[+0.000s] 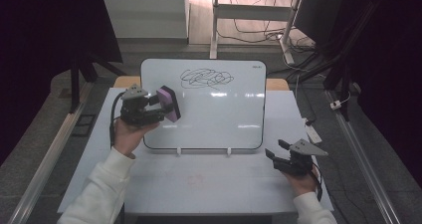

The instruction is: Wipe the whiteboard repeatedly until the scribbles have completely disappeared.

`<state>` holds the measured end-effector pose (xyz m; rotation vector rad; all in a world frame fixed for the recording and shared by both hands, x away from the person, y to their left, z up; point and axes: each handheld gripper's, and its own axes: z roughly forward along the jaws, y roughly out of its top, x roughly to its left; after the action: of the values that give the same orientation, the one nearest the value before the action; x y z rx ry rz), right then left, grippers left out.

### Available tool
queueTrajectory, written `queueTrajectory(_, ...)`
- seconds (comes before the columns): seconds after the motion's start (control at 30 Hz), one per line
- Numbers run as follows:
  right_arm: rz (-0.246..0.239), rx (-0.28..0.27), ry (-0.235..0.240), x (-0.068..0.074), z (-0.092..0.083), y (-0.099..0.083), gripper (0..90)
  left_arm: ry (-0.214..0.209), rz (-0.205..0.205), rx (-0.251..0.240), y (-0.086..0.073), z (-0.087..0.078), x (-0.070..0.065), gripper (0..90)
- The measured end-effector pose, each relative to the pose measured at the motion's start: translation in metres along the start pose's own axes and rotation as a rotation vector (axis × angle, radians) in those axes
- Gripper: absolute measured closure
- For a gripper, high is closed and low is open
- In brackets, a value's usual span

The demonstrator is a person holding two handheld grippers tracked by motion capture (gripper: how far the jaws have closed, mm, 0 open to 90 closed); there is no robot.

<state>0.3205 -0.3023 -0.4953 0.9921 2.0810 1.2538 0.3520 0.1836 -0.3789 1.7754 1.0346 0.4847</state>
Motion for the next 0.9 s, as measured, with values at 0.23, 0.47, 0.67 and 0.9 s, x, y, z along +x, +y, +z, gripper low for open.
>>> queueTrajectory(0.23,-0.005,0.002,-0.002,0.000,0.001,0.000,35.2,0.011,-0.028,-0.012,0.022,0.004,0.011,41.1)
queueTrajectory(0.47,-0.004,0.006,-0.002,0.000,0.002,-0.001,35.2,0.048,-0.018,0.012,0.037,0.014,0.013,41.1)
queueTrajectory(0.67,-0.004,0.008,-0.002,0.000,0.002,-0.001,35.1,0.054,-0.015,0.032,0.048,0.028,0.011,41.2)
queueTrajectory(0.9,-0.005,0.006,-0.003,0.000,0.002,-0.001,35.0,0.063,0.014,0.058,0.061,0.042,0.005,41.5)
